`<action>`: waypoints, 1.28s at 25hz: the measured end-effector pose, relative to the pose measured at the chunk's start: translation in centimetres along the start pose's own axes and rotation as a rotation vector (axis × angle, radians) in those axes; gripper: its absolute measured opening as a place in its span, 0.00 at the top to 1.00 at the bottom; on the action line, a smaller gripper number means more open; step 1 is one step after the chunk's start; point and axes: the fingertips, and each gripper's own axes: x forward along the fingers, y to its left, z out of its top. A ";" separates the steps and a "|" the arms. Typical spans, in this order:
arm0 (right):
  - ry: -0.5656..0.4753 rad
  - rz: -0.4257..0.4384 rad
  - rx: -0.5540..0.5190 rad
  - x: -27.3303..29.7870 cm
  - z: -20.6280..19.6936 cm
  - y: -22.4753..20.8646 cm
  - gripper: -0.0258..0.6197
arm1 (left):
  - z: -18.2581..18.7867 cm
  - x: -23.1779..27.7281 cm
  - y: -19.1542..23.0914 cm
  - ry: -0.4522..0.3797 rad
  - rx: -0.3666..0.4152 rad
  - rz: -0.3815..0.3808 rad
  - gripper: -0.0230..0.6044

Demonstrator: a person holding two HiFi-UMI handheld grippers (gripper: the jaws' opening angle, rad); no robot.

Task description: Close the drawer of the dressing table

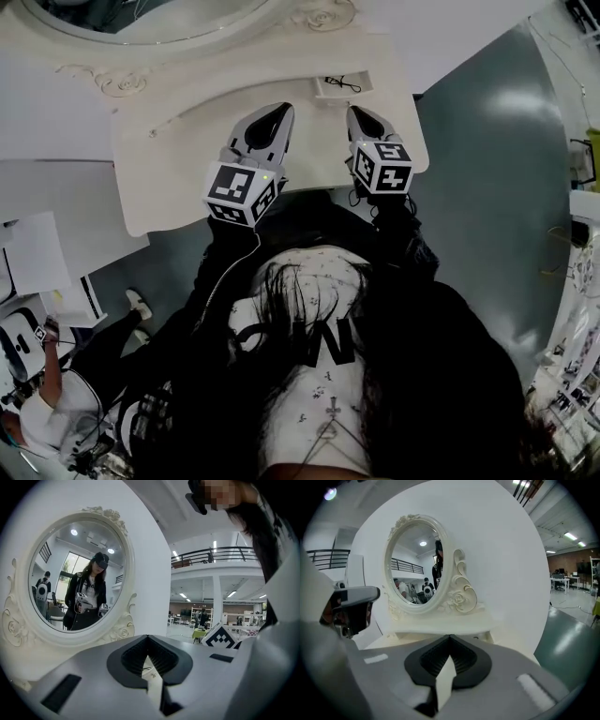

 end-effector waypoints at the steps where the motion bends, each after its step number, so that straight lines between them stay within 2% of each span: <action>1: 0.018 -0.010 0.000 0.3 -0.6 -0.8 0.95 | -0.1 0.0 0.2 0.000 -0.003 0.012 0.96; 6: 0.115 -0.037 -0.011 2.1 -4.0 -4.1 0.95 | -0.8 0.0 0.7 0.006 -0.020 0.068 0.96; 8: 0.150 -0.032 -0.019 3.1 -5.2 -4.9 0.90 | -1.1 -0.1 0.8 0.007 -0.027 0.085 0.96; 17: 0.255 0.007 0.019 6.5 -8.8 -6.5 0.86 | -1.5 -0.3 1.0 0.010 -0.031 0.139 0.96; 20: 0.269 0.016 0.052 7.1 -9.4 -6.7 0.86 | -1.5 -0.4 1.0 0.009 -0.026 0.150 0.96; 26: 0.298 0.005 0.051 8.1 -9.9 -7.2 0.86 | -1.4 -0.8 1.7 0.010 -0.023 0.188 0.96; 32: 0.285 0.022 0.077 8.1 -10.1 -7.4 0.85 | -1.5 -1.1 2.0 0.013 -0.024 0.209 0.96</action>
